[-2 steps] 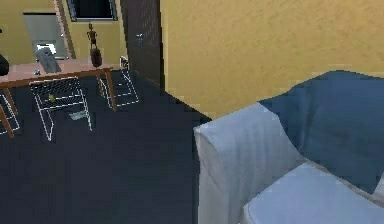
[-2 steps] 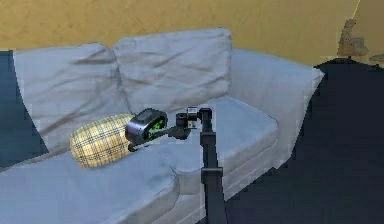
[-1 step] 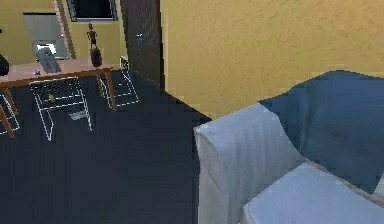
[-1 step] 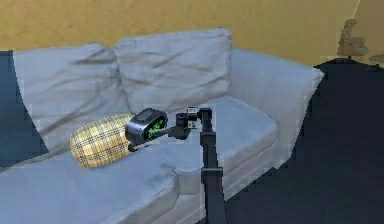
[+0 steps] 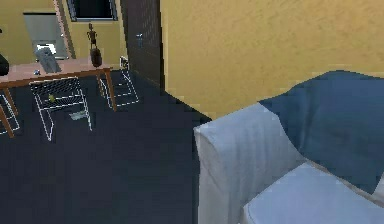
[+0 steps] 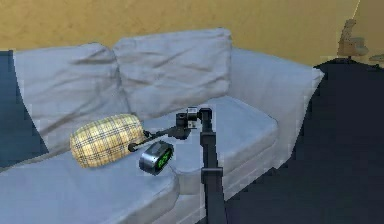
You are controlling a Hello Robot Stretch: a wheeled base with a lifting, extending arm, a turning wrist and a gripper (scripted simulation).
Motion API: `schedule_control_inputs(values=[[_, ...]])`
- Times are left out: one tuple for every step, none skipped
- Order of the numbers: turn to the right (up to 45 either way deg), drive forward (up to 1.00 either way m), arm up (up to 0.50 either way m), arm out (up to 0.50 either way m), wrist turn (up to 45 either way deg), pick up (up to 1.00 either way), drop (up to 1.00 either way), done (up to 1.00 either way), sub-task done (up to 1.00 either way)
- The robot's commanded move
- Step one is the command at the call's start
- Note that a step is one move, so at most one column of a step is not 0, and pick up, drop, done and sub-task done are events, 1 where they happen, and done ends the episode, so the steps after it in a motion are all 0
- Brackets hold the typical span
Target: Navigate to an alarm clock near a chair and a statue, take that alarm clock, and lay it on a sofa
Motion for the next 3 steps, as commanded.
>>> schedule_control_inputs(values=[[0.0, 0.0, 0.1, 0.0, 0.0, 0.0, 0.0, 0.0, 0.0], [0.0, 0.0, 0.0, -0.08, 0.0, 0.0, 0.0, 0.0, 0.0], [0.0, 0.0, 0.0, 0.0, 0.0, 0.0, 0.0, 1.0, 0.0]])
